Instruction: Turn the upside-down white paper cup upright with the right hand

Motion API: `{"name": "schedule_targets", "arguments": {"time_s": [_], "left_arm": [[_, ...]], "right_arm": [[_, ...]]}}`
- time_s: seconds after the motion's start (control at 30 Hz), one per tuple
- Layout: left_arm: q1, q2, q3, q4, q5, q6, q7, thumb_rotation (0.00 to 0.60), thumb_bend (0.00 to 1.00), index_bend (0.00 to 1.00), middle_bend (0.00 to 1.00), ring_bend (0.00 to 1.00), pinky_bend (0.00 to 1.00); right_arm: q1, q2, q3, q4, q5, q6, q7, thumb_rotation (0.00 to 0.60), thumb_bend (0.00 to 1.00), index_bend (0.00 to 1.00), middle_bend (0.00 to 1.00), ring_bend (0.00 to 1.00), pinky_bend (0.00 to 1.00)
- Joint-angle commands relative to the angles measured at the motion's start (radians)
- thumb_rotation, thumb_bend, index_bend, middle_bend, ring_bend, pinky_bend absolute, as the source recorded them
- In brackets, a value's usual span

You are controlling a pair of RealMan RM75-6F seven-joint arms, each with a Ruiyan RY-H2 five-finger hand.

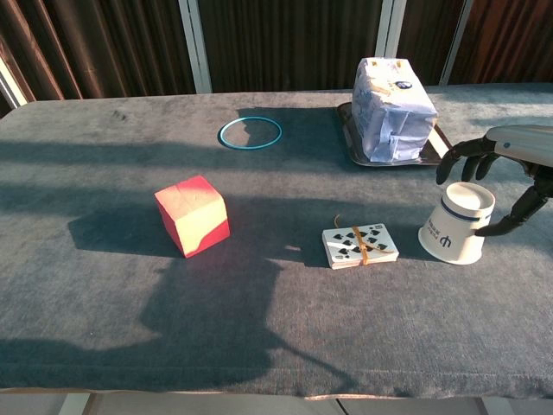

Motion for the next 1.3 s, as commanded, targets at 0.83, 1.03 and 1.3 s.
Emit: {"name": "schedule_targets", "arguments": {"time_s": [0.83,1.03,1.3], "left_arm": [[0.002,0.003,-0.004,-0.004,-0.004,0.0,-0.003,0.6,0.28,0.13,0.08,0.06,0.25],[0.003,0.003,-0.005,-0.003,-0.007,0.002,-0.005,0.6,0.28,0.13,0.08,0.06,0.25],[0.006,0.006,-0.008,-0.003,-0.011,0.006,-0.016,0.6,0.28,0.13,0.08,0.06,0.25]], "right_arm": [[-0.025,-0.211,-0.023,0.322,-0.156,0.266,0.513,0.6,0.44,0.72,0.56,0.61,0.64],[-0.002,-0.273,-0.072,0.493,-0.204,0.268,0.841,0.6,0.44,0.69,0.56,0.6,0.64],[0.008,-0.296,-0.152,0.655,-0.249,0.233,0.961,0.6,0.44,0.64,0.56,0.56,0.61]]}}
